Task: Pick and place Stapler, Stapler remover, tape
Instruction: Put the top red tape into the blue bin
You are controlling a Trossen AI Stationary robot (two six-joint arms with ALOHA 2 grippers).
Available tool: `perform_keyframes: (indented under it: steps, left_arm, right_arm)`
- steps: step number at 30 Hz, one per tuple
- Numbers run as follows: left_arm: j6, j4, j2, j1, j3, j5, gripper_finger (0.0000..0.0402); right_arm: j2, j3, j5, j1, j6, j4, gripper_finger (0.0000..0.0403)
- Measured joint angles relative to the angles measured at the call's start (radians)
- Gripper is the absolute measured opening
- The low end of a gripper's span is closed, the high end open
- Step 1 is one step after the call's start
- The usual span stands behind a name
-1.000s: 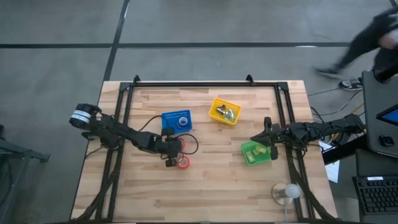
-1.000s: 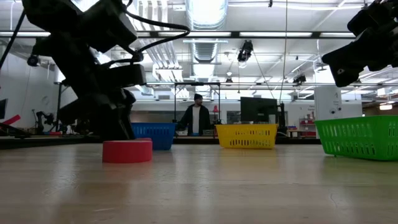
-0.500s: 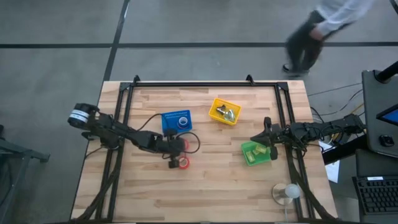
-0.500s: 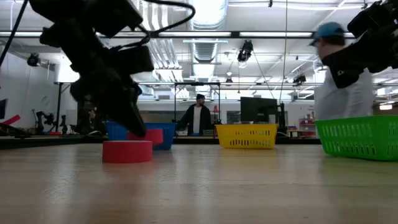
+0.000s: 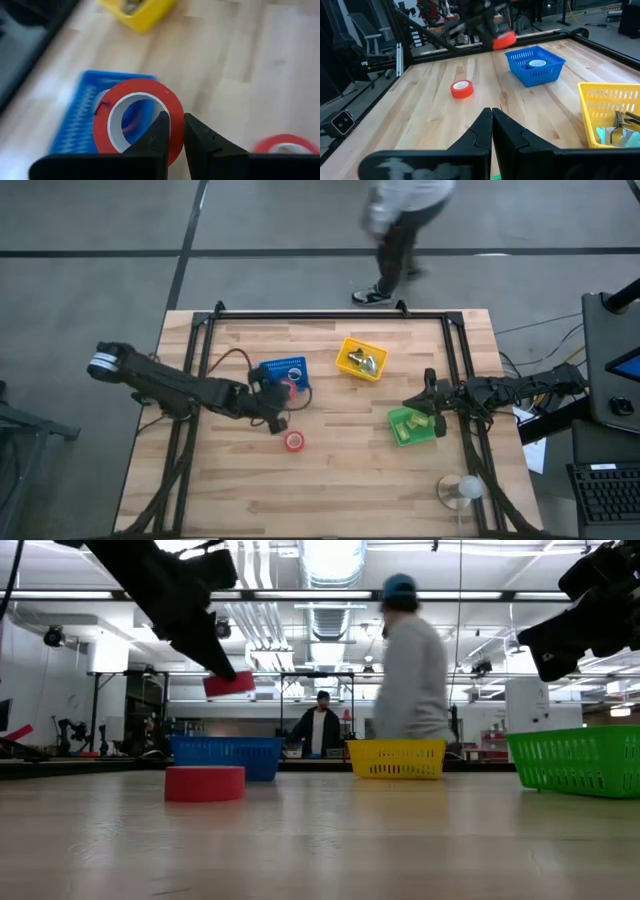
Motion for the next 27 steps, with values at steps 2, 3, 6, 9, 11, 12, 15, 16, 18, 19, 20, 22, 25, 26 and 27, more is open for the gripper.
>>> perform_keyframes:
  steps: [2, 3, 6, 9, 11, 12, 15, 16, 18, 19, 20, 22, 25, 26, 27]
  left_arm:
    - [-0.009, -0.04, -0.038, 0.011, -0.001, -0.046, 0.004]
    - [-0.014, -0.052, -0.054, 0.019, -0.003, -0.057, 0.0044]
    - [-0.025, -0.08, -0.092, 0.063, -0.017, -0.065, 0.0048]
    - [-0.029, -0.085, -0.104, 0.117, -0.037, -0.063, 0.0046]
    - [-0.039, -0.08, -0.106, 0.154, -0.051, -0.056, 0.0043]
    - [-0.048, -0.076, -0.106, 0.171, -0.058, -0.049, 0.0043]
    - [-0.069, -0.061, -0.101, 0.212, -0.079, -0.017, 0.0046]
    - [-0.072, -0.049, -0.098, 0.22, -0.089, -0.006, 0.0047]
    - [-0.062, -0.016, -0.091, 0.232, -0.106, 0.018, 0.0048]
    - [-0.06, -0.01, -0.086, 0.238, -0.116, 0.03, 0.0048]
    - [-0.061, -0.007, -0.081, 0.242, -0.124, 0.033, 0.0047]
    - [-0.066, 0.021, -0.067, 0.249, -0.138, 0.04, 0.0044]
    - [-0.068, 0.027, -0.042, 0.251, -0.145, 0.048, 0.0044]
    - [-0.069, 0.028, -0.033, 0.251, -0.145, 0.051, 0.0046]
    - [-0.074, 0.028, -0.025, 0.251, -0.145, 0.051, 0.0048]
  right_arm:
    - [0.0, -0.001, 0.0, 0.0, 0.0, 0.0, 0.0008]
    - [0.0, -0.001, 0.0, 0.0, 0.0, 0.0, 0.0008]
    - [0.0, -0.001, 0.0, 0.0, 0.0, 0.002, 0.0008]
    - [0.0, -0.001, 0.0, 0.0, 0.0, 0.003, 0.0008]
    - [0.0, -0.001, 0.0, 0.0, 0.0, 0.007, 0.0008]
    - [0.0, -0.001, 0.0, 0.0, 0.0, 0.01, 0.0008]
    - [0.0, -0.001, 0.0, 0.0, 0.0, 0.01, 0.0008]
    - [0.0, -0.001, 0.0, 0.0, 0.0, 0.01, 0.0008]
    - [0.0, -0.001, 0.0, 0.0, -0.006, 0.01, 0.0008]
    - [0.0, -0.001, 0.0, 0.0, -0.009, 0.01, 0.0008]
    - [0.0, -0.001, 0.0, 0.0, -0.01, 0.01, 0.0008]
    - [0.0, -0.001, 0.0, 0.0, -0.011, 0.009, 0.0008]
    - [0.0, -0.001, 0.0, 0.0, -0.011, 0.009, 0.0008]
    - [0.0, -0.001, 0.0, 0.0, -0.011, 0.009, 0.0008]
    - [0.0, -0.001, 0.001, 0.0, -0.011, 0.01, 0.0008]
